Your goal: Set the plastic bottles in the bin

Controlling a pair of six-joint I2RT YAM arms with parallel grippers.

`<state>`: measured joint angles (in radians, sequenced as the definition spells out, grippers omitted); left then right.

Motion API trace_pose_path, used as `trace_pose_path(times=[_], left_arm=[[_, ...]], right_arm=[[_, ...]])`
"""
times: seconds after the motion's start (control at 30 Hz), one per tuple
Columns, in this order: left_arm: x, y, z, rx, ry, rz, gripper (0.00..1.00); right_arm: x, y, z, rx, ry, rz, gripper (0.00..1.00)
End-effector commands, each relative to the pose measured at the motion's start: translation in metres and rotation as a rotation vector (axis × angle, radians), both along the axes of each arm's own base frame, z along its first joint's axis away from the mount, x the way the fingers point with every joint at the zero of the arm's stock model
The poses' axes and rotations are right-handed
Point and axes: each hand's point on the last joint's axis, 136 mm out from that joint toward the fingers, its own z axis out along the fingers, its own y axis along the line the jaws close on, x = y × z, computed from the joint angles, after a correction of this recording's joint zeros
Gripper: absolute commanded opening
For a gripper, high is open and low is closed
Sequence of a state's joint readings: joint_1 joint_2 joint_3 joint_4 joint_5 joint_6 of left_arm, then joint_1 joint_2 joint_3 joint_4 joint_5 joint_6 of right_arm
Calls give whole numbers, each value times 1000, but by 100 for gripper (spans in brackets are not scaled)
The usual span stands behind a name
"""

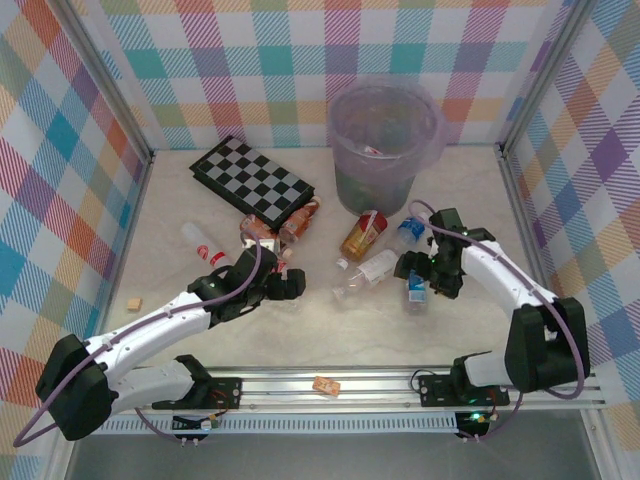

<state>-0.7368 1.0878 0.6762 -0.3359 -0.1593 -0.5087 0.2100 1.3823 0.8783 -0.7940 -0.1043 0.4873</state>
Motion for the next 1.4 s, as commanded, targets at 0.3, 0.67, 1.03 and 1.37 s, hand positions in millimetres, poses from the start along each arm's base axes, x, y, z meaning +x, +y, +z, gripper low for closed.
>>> trace_pose_path(times=[0.3, 0.67, 1.03, 1.37], left_arm=[[6, 4, 3, -8, -14, 32, 100], [5, 6, 3, -8, -15, 36, 100], [4, 5, 5, -15, -14, 34, 100], [2, 10, 6, -21, -27, 46, 100]], right_arm=[[13, 11, -41, 24, 82, -5, 98], [10, 2, -40, -23, 72, -7, 75], [9, -9, -27, -78, 54, -42, 64], [14, -24, 23, -147, -33, -15, 57]])
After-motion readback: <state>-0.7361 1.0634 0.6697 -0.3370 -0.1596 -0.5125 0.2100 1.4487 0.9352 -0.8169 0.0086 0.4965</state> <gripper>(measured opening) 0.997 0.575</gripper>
